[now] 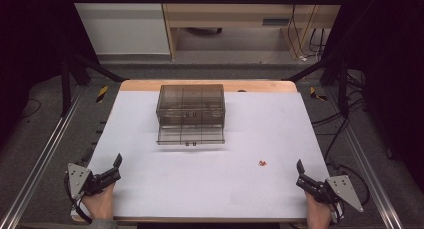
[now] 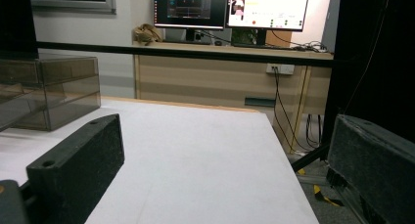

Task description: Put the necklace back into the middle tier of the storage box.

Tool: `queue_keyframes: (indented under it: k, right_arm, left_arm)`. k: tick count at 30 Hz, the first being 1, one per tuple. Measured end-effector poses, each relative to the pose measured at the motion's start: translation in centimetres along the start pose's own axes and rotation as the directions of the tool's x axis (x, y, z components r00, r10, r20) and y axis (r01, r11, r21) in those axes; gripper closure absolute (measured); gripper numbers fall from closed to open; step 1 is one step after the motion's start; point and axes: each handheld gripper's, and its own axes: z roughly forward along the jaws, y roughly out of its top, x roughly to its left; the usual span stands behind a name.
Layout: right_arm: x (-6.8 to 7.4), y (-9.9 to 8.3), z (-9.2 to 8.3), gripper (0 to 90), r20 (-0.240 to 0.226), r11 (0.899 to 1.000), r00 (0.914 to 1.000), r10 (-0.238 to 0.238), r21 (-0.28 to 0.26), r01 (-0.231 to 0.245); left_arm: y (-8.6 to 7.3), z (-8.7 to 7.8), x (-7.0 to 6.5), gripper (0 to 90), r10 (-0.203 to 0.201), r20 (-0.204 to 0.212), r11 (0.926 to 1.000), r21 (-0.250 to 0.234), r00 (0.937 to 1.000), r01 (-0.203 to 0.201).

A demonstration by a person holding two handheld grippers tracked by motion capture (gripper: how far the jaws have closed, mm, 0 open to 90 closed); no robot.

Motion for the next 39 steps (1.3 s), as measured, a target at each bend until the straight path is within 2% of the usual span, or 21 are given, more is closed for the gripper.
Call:
queue_keyframes:
  k: [11, 13, 17, 18, 19, 21, 22, 23, 24, 26, 27, 28, 29, 30, 31, 33, 35, 38, 39]
  right_arm:
    - [0.0, 0.0, 0.1, 3.6, -0.023, 1.0, 0.9997, -0.007, 0.011, 0.007]
    - [-0.1, 0.1, 0.3, 3.9, -0.032, 1.0, 0.9994, 0.008, 0.022, -0.007]
    - [-0.3, 0.1, 0.4, 4.8, -0.072, 0.999, 0.9973, 0.014, 0.04, -0.011]
    - [-0.4, 0.2, 0.5, 5.0, -0.093, 0.998, 0.9951, 0.032, 0.063, -0.026]
    - [-0.4, 0.2, 0.5, 5.0, -0.093, 0.998, 0.9951, 0.032, 0.063, -0.026]
    - [-0.4, 0.4, 0.7, 6.5, -0.119, 0.995, 0.9913, 0.056, 0.09, -0.045]
    - [-0.5, 1.0, 0.9, 8.2, -0.157, 0.993, 0.9859, 0.057, 0.11, -0.04]
    - [-0.5, 1.0, 0.9, 8.2, -0.157, 0.993, 0.9859, 0.057, 0.11, -0.04]
    - [-0.5, 1.9, 1.2, 9.4, -0.197, 0.992, 0.9794, 0.046, 0.128, -0.02]
    - [-0.4, 2.9, 1.4, 9.9, -0.242, 0.989, 0.9698, 0.029, 0.15, 0.008]
    - [-0.4, 2.9, 1.4, 9.9, -0.242, 0.989, 0.9698, 0.029, 0.15, 0.008]
    - [-0.3, 3.9, 1.8, 11.7, -0.295, 0.985, 0.9553, 0.014, 0.169, 0.037]
    - [-0.3, 3.9, 1.8, 11.7, -0.295, 0.985, 0.9553, 0.014, 0.169, 0.037]
    - [-0.1, 4.7, 2.1, 14.0, -0.336, 0.98, 0.9417, 0.015, 0.193, 0.054]
    - [-0.1, 4.7, 2.1, 14.0, -0.336, 0.98, 0.9417, 0.015, 0.193, 0.054]
    - [0.2, 5.3, 2.7, 15.9, -0.37, 0.974, 0.9288, 0.013, 0.215, 0.072]
    - [0.5, 5.9, 3.2, 16.9, -0.398, 0.966, 0.9175, 0.013, 0.241, 0.091]
    - [1.1, 6.5, 4.2, 20.2, -0.444, 0.953, 0.8962, 0.003, 0.273, 0.132]
    - [1.6, 6.8, 4.8, 21.6, -0.477, 0.94, 0.879, -0.005, 0.297, 0.167]
  left_arm:
    - [0.0, 0.1, 0.1, 4.4, -0.005, 0.003, 1.0, 0.004, 1.0, 0.005]
    - [0.0, 0.0, 0.1, 4.7, -0.008, 0.004, 1.0, 0.001, 1.0, 0.008]
    - [0.0, 0.0, 0.1, 4.8, -0.006, 0.007, 1.0, 0.001, 1.0, 0.006]
    - [0.0, 0.0, 0.1, 4.8, -0.004, 0.007, 1.0, 0.001, 1.0, 0.004]
    - [0.0, 0.0, 0.1, 4.8, -0.004, 0.007, 1.0, 0.0, 1.0, 0.004]
    - [0.0, 0.0, 0.1, 4.8, -0.006, 0.006, 1.0, 0.001, 1.0, 0.006]
    - [0.0, 0.0, 0.1, 4.8, -0.006, 0.006, 1.0, 0.002, 1.0, 0.006]
    - [0.0, 0.0, 0.1, 4.8, -0.004, 0.006, 1.0, 0.004, 1.0, 0.004]
    - [0.0, 0.1, 0.0, 4.8, -0.003, 0.006, 1.0, 0.004, 1.0, 0.003]
    - [0.0, 0.1, 0.1, 4.9, -0.004, 0.006, 1.0, 0.004, 1.0, 0.004]
    - [0.0, 0.1, 0.1, 5.0, -0.004, 0.006, 1.0, 0.004, 1.0, 0.004]
    - [0.0, 0.1, 0.1, 5.0, -0.004, 0.006, 1.0, 0.005, 1.0, 0.004]
    - [0.0, 0.1, 0.1, 5.0, -0.004, 0.005, 1.0, 0.006, 1.0, 0.004]
    - [0.0, 0.1, 0.0, 5.1, -0.004, 0.005, 1.0, 0.007, 1.0, 0.004]
    - [0.0, 0.1, 0.0, 5.1, -0.005, 0.005, 1.0, 0.007, 1.0, 0.005]
    - [0.0, 0.1, 0.0, 5.1, -0.005, 0.005, 1.0, 0.007, 1.0, 0.005]
    - [0.0, 0.1, 0.1, 5.1, -0.005, 0.005, 1.0, 0.007, 1.0, 0.005]
    - [0.0, 0.1, 0.0, 5.2, -0.005, 0.004, 1.0, 0.007, 1.0, 0.005]
    - [0.0, 0.1, 0.1, 5.3, -0.005, 0.004, 1.0, 0.007, 1.0, 0.005]
